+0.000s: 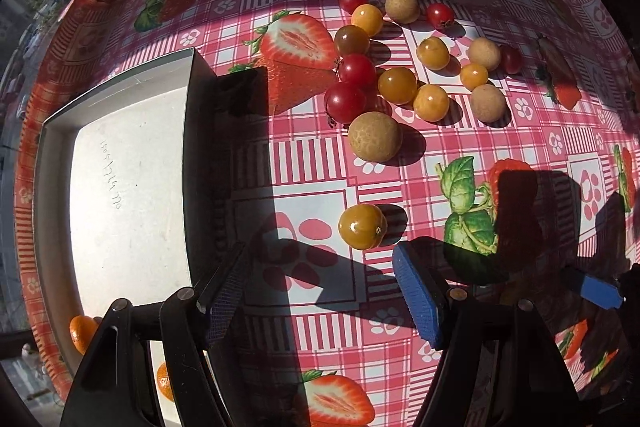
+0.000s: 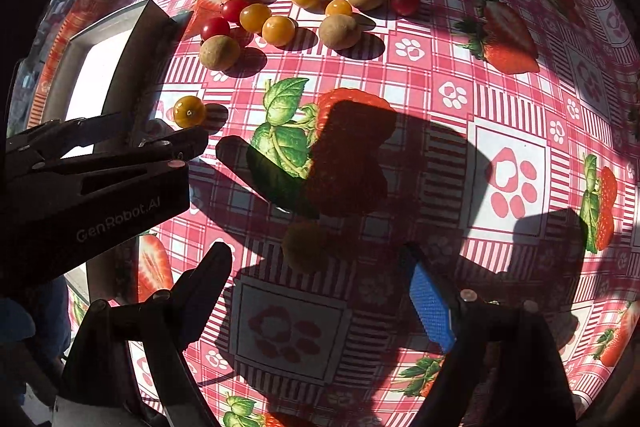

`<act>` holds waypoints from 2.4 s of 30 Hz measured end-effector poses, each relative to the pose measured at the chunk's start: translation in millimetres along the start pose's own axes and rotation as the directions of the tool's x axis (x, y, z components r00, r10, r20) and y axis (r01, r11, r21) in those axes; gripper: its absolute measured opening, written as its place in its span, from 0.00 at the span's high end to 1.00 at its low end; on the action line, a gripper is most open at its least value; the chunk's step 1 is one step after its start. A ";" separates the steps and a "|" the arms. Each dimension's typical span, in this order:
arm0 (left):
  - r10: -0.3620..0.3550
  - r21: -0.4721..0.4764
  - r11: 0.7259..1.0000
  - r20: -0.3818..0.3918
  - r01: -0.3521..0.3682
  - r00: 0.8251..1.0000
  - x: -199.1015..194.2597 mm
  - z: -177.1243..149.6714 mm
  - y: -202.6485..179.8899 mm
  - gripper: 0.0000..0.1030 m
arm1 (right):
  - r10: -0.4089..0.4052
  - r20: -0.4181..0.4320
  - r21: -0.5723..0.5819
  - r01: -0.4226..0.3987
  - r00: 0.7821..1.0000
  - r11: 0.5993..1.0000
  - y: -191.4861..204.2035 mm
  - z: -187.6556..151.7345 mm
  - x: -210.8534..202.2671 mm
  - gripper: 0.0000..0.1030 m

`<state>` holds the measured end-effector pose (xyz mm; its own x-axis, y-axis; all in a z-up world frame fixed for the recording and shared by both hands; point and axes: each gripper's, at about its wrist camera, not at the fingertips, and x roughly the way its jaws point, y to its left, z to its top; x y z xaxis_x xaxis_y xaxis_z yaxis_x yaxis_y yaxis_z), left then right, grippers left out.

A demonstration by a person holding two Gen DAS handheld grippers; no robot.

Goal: Organize fruits
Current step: 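Move both open tools back to the loose fruit, then grasp a yellow cherry tomato with the left tool while the right tool grasps a brown fruit, then carry both fruits into the tray and open both tools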

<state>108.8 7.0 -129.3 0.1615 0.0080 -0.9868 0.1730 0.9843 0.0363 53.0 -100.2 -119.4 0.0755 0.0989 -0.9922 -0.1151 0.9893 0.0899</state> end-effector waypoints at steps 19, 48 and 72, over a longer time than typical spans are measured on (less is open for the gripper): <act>-0.060 0.025 0.998 0.035 0.059 0.998 -0.3 7.8 -24.2 0.72 | -0.017 0.004 -0.033 0.017 1.000 0.999 12.4 1.6 21.8 0.71; -0.094 0.075 0.993 0.047 0.090 0.994 -0.9 2.9 -27.6 0.77 | 0.055 -0.020 -0.005 -0.055 0.998 0.998 -7.4 -5.4 18.9 0.73; -0.136 -0.037 0.989 0.158 0.143 0.978 -70.1 -33.1 50.3 0.78 | 0.163 0.023 0.041 -0.164 0.986 0.986 -24.4 -9.9 -45.9 0.73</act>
<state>74.0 61.8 -63.5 0.2878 -0.1534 -0.9453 0.1578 0.9812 -0.1112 42.6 -129.9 -76.9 0.0789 0.2611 -0.9621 -0.0851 0.9633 0.2545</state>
